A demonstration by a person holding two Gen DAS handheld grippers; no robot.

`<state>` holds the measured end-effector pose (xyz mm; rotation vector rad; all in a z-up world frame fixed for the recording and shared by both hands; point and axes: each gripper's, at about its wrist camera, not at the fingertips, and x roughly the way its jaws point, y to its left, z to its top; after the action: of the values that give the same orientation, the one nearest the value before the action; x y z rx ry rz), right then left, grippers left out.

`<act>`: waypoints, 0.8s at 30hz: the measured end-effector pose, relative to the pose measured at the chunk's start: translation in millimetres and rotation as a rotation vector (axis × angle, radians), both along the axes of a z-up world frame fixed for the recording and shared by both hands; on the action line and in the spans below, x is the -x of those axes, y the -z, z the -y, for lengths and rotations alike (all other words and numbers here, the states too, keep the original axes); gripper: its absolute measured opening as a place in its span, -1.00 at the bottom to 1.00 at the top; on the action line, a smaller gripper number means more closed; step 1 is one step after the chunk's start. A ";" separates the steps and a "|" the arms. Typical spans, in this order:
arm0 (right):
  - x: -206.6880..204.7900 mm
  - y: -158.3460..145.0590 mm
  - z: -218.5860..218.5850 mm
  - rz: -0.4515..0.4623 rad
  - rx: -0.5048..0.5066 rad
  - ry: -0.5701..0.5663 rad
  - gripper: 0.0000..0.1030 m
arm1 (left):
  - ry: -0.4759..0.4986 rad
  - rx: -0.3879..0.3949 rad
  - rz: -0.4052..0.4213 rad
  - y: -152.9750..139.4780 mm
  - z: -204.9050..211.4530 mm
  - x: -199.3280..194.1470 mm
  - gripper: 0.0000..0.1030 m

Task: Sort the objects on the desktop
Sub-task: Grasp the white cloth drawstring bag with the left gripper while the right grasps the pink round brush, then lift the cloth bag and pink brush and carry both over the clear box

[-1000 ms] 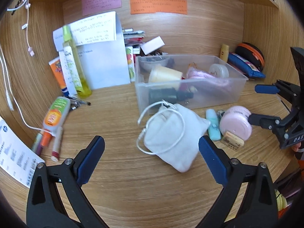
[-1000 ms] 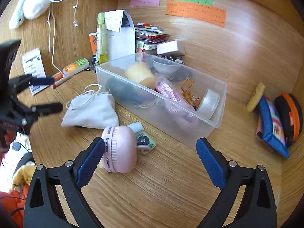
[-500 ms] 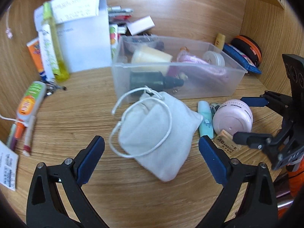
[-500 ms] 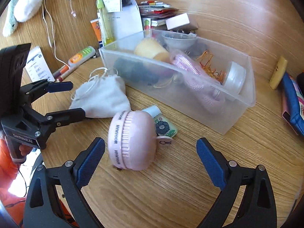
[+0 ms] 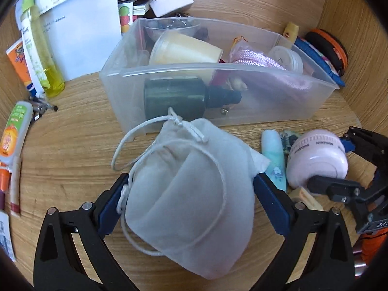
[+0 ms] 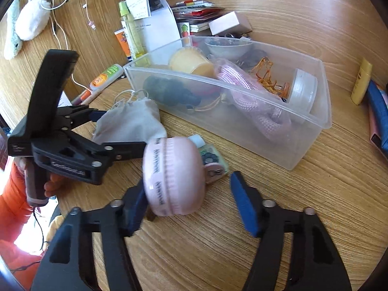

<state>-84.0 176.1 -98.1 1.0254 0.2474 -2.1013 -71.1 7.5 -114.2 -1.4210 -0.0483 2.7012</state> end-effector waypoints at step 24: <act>-0.9 -6.7 -12.7 -0.067 0.047 0.068 -0.25 | 0.010 0.107 -0.238 -20.3 -8.2 -30.9 -0.14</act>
<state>-83.1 188.9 -91.3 0.9487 0.1982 -2.1947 -40.2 15.6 -93.9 -1.1081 0.1210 2.8828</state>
